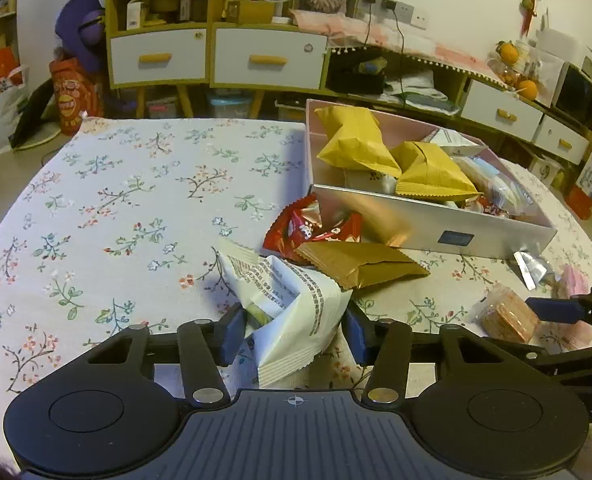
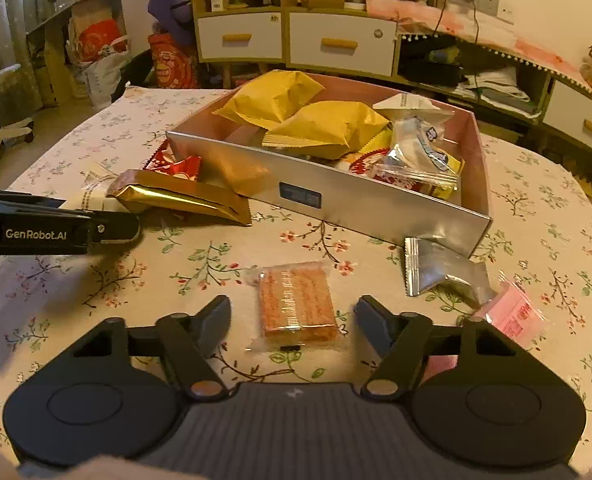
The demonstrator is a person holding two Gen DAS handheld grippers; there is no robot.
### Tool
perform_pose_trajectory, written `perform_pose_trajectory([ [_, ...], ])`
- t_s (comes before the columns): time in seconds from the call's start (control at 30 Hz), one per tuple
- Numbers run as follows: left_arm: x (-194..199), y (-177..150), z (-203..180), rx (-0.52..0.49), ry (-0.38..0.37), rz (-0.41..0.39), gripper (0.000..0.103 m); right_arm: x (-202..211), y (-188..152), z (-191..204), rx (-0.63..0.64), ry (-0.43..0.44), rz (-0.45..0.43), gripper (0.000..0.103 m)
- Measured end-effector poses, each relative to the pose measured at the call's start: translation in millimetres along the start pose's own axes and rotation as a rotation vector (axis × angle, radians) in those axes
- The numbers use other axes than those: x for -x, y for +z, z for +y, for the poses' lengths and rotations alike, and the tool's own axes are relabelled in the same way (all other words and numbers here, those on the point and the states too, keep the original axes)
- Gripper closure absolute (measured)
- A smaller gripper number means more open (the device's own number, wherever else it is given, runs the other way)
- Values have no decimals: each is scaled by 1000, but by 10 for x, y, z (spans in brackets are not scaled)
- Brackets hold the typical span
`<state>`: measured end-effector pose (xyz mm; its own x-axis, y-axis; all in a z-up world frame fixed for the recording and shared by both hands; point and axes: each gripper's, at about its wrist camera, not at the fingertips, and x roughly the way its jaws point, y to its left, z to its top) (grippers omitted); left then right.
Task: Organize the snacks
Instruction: 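Grasp the white printed packet with the left tool while the right tool grasps the orange wafer packet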
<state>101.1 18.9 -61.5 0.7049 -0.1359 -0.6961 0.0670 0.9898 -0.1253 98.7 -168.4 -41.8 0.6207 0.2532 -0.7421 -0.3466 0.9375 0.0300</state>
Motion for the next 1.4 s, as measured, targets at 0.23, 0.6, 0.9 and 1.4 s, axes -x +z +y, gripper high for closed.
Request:
perform_pose_trajectory([
  [0.23, 41, 8, 59, 18, 4, -1, 58, -2, 52, -11, 9, 10, -3, 70],
  [0.6, 140, 50, 176, 33, 5, -21, 60, 64, 130, -12, -10, 34, -30, 71],
  [0.9, 253, 83, 238, 37, -1, -49, 61, 125, 203, -5, -29, 52, -59, 71],
  [1.4, 378, 313, 21, -4, -52, -134, 61, 237, 430, -220, -142, 53, -126, 71],
])
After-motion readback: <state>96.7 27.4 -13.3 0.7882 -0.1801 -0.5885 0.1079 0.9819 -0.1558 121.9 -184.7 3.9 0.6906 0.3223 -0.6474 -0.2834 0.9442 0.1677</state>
